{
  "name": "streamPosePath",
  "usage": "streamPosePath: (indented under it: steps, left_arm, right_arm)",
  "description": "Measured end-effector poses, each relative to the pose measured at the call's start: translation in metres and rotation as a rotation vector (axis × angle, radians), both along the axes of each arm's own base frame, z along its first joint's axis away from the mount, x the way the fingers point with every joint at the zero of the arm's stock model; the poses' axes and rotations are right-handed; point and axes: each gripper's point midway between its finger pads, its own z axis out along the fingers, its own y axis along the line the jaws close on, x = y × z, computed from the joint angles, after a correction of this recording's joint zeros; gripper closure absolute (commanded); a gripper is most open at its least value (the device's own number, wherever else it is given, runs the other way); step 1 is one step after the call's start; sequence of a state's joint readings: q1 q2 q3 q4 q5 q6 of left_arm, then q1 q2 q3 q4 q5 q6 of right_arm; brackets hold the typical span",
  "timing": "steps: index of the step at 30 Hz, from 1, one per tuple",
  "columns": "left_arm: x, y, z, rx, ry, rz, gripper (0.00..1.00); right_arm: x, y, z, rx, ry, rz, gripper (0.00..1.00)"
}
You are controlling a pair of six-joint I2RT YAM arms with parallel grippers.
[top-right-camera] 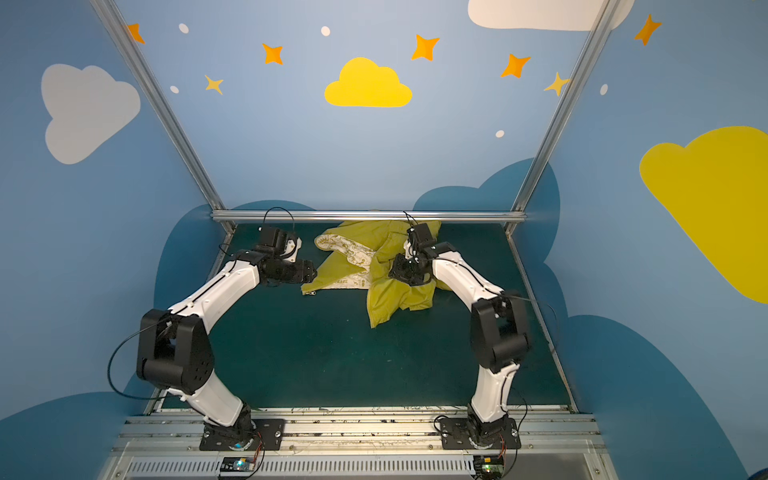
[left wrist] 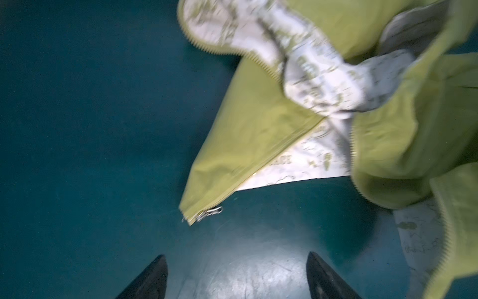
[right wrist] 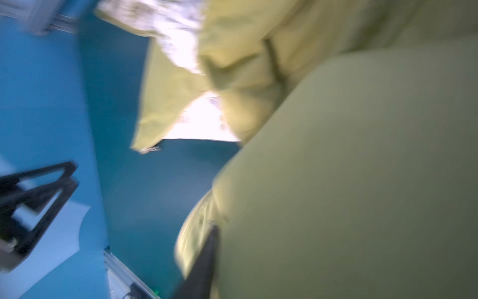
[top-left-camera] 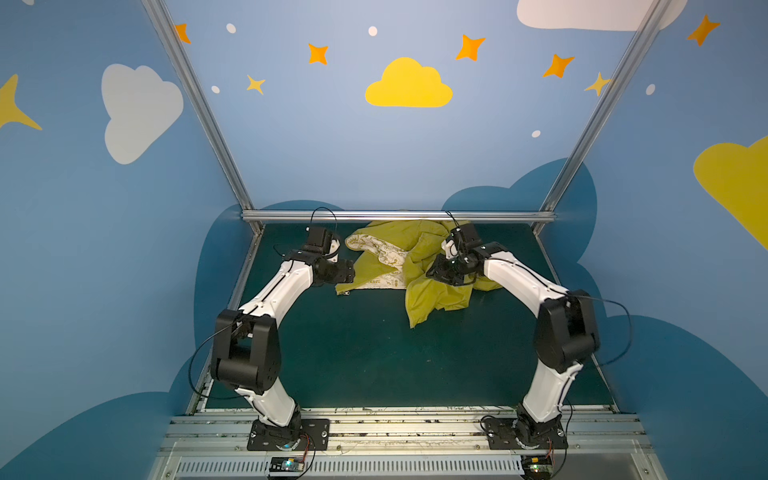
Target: Zip up the jacket
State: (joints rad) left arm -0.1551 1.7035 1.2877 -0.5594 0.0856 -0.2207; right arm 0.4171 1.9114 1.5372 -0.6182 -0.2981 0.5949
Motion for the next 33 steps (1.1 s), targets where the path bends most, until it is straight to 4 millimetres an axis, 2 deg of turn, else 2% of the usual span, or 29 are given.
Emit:
streamPosePath:
  steps: [2, 3, 7, 9, 11, 13, 15, 17, 20, 22, 28, 33]
  left_arm:
    - [-0.004, 0.006, -0.02, -0.003, 0.056, 0.023, 0.16]
    - [-0.005, 0.007, -0.027, -0.006, 0.076, 0.025, 0.16]
    - [-0.002, 0.003, -0.046, -0.025, 0.122, 0.014, 0.16]
    - [0.005, 0.001, -0.049, -0.028, 0.126, 0.006, 0.16]
    - [0.018, -0.001, -0.049, -0.027, 0.119, -0.01, 0.17]
    - [0.033, -0.004, -0.047, -0.02, 0.111, -0.031, 0.18]
    - [0.048, -0.006, -0.046, -0.011, 0.098, -0.052, 0.18]
    - [0.059, -0.009, -0.049, 0.003, 0.096, -0.08, 0.17]
    - [0.065, -0.015, -0.057, 0.044, 0.114, -0.127, 0.18]
    - [0.067, -0.021, -0.065, 0.085, 0.136, -0.165, 0.18]
    - [0.07, -0.044, -0.091, 0.164, 0.201, -0.262, 0.2]
    - [0.073, -0.047, -0.093, 0.171, 0.215, -0.292, 0.23]
  right_arm:
    - [-0.008, -0.009, -0.012, -0.045, 0.039, -0.001, 0.24]
    - [-0.015, -0.013, -0.013, -0.06, 0.048, 0.002, 0.23]
    - [-0.05, -0.02, 0.006, -0.076, 0.016, 0.044, 0.16]
    - [-0.07, -0.016, 0.018, -0.067, -0.028, 0.096, 0.16]
    - [-0.092, -0.003, 0.02, -0.063, -0.052, 0.172, 0.15]
    - [-0.106, 0.011, 0.011, -0.079, -0.035, 0.229, 0.15]
    - [-0.115, 0.022, -0.009, -0.114, 0.003, 0.271, 0.15]
    - [-0.119, 0.025, -0.035, -0.16, 0.06, 0.287, 0.15]
    - [-0.122, 0.021, -0.067, -0.219, 0.13, 0.289, 0.15]
    - [-0.123, 0.019, -0.079, -0.251, 0.158, 0.289, 0.15]
    - [-0.126, 0.025, -0.092, -0.3, 0.173, 0.311, 0.15]
    - [-0.128, 0.028, -0.094, -0.323, 0.169, 0.317, 0.17]
